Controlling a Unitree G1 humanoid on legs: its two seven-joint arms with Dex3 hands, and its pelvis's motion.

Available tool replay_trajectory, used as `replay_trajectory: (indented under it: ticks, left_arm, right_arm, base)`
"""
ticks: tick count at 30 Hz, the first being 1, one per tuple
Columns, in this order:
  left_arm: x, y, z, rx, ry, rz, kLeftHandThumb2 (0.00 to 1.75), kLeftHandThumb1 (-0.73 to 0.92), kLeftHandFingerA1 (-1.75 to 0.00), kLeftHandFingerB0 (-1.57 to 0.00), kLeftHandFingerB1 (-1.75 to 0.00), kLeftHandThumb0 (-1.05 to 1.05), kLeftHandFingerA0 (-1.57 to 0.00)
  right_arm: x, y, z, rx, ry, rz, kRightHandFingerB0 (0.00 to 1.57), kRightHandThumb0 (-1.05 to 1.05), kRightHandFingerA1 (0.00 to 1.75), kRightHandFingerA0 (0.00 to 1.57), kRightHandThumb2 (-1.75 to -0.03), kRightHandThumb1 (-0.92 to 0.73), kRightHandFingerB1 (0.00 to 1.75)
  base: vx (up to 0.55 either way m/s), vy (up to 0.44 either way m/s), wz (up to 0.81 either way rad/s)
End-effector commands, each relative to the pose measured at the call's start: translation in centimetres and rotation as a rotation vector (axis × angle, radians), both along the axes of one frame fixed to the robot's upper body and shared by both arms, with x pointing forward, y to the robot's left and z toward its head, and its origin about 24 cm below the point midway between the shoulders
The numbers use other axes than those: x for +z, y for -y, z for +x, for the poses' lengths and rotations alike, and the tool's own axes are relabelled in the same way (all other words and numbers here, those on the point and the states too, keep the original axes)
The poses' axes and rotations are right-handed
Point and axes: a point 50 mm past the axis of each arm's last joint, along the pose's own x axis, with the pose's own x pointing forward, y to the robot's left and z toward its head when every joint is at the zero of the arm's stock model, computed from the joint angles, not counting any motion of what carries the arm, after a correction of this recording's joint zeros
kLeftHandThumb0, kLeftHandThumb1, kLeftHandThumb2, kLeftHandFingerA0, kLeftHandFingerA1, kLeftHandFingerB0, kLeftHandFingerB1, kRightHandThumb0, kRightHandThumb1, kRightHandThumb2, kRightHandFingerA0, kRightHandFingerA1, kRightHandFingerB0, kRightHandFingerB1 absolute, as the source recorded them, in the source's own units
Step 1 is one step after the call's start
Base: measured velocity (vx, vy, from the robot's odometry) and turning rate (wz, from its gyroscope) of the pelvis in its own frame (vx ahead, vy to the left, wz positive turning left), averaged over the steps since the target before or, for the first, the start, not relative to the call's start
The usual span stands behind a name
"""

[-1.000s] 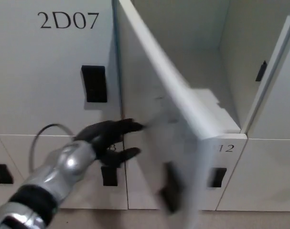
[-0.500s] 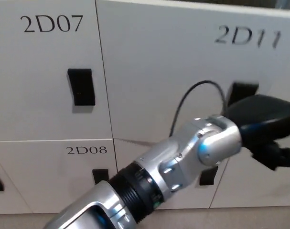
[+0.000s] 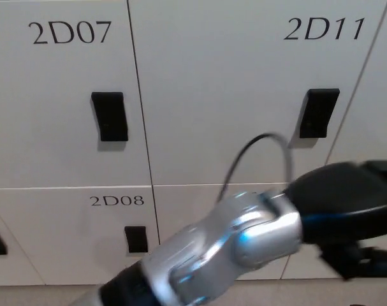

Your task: The robot uses its left hand to push the door of an open cabinet towards the right and closes it

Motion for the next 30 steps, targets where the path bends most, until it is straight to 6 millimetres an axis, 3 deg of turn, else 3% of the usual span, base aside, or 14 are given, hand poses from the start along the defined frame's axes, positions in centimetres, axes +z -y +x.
replay_trajectory:
  ticks: [1,2,3,4,7,8,11,13,14,16,17,18,19,30]
  left_arm:
    - [-5.7,-9.0,-1.2,0.192,-0.283,0.091,1.06,0.6,-0.42,-0.05,-0.42,-0.57,-0.04]
    - [-6.4,-10.0,-1.8,0.213,-0.322,0.083,0.71,0.92,-0.32,-0.31,-0.31,-0.71,-0.36]
    - [-6.6,-10.3,-2.0,0.218,-0.331,0.08,0.71,0.92,-0.32,-0.31,-0.31,-0.71,-0.36]
    - [-7.3,-11.3,-2.7,0.231,-0.351,0.069,1.12,0.76,-0.53,-0.17,-0.43,-0.68,-0.35]
    - [-8.6,-13.9,-4.2,0.296,-0.404,0.055,1.11,0.75,-0.53,-0.18,-0.43,-0.71,-0.38]
    - [-9.2,-15.3,-5.1,0.341,-0.438,0.04,0.74,0.82,-0.37,-0.34,-0.34,-0.77,-0.41]
    - [-9.9,-17.2,-6.3,0.4,-0.475,0.006,0.73,0.81,-0.37,-0.35,-0.34,-0.77,-0.42]
    - [-10.5,-18.8,-6.7,0.461,-0.47,-0.011,0.76,0.78,-0.39,-0.36,-0.36,-0.76,-0.42]
    - [-11.3,-20.4,-6.8,0.541,-0.476,-0.006,0.68,0.88,-0.37,-0.39,-0.32,-0.73,-0.45]
    - [-12.5,-23.0,-6.8,0.661,-0.471,0.025,0.67,0.88,-0.38,-0.4,-0.33,-0.72,-0.45]
    - [-13.3,-25.0,-6.7,0.758,-0.46,0.048,1.1,0.72,-0.55,-0.24,-0.45,-0.68,-0.4]
    - [-13.4,-25.4,-6.7,0.774,-0.458,0.051,1.1,0.72,-0.55,-0.24,-0.45,-0.68,-0.4]
    - [-14.0,-26.9,-6.6,0.846,-0.448,0.047,0.67,0.87,-0.37,-0.41,-0.33,-0.69,-0.46]
    - [-18.1,-39.5,-7.2,1.581,-0.577,-0.021,0.67,0.89,-0.44,-0.35,-0.35,-0.69,-0.34]
  right_arm:
    - [0.5,1.3,0.1,-0.032,0.026,-0.005,0.28,-0.53,0.32,0.26,-0.66,-0.84,0.32]
    - [-0.3,1.8,0.0,-0.082,-0.118,-0.005,0.08,-1.05,0.48,0.09,-1.1,-0.75,0.38]
    - [-0.8,2.1,-0.2,-0.119,-0.225,-0.003,0.08,-1.05,0.48,0.09,-1.1,-0.75,0.38]
    - [-0.7,2.1,-0.2,-0.089,-0.218,-0.025,0.31,-0.62,0.36,0.34,-0.67,-0.9,0.33]
    - [0.2,1.3,0.0,0.003,-0.039,-0.018,0.29,-0.57,0.38,0.34,-0.67,-0.88,0.34]
    - [0.2,1.2,0.1,-0.004,-0.035,-0.004,0.21,-0.58,0.54,0.33,-1.04,-0.71,0.47]
    - [0.1,1.1,0.2,0.001,-0.044,-0.014,0.19,-0.57,0.55,0.34,-1.04,-0.71,0.47]
    - [0.2,1.0,0.6,0.003,-0.045,-0.015,0.29,-0.57,0.38,0.35,-0.66,-0.87,0.34]
    - [0.2,1.0,0.7,0.004,-0.052,-0.033,0.22,-0.55,0.56,0.36,-1.05,-0.71,0.48]
    - [0.1,0.9,0.5,0.008,-0.052,-0.036,0.22,-0.58,0.56,0.37,-1.06,-0.7,0.48]
    - [0.1,0.9,0.4,0.01,-0.053,-0.032,0.22,-0.58,0.56,0.37,-1.06,-0.71,0.48]
    - [0.1,0.9,0.3,0.01,-0.053,-0.032,0.22,-0.58,0.56,0.37,-1.06,-0.71,0.48]
    - [0.1,0.9,0.3,0.006,-0.051,-0.025,0.22,-0.6,0.56,0.37,-1.06,-0.71,0.48]
    - [-0.1,0.7,0.3,0.005,-0.06,-0.012,0.23,-0.58,0.54,0.34,-1.03,-0.72,0.48]
  base:
    - [0.0,0.0,0.0]
    - [0.0,0.0,0.0]
    - [0.0,0.0,0.0]
    - [0.0,0.0,0.0]
    - [0.0,0.0,0.0]
    - [0.0,0.0,0.0]
    - [0.0,0.0,0.0]
    - [0.0,0.0,0.0]
    - [0.0,0.0,0.0]
    - [0.0,0.0,0.0]
    - [0.0,0.0,0.0]
    - [0.0,0.0,0.0]
    - [0.0,0.0,0.0]
    - [0.0,0.0,0.0]
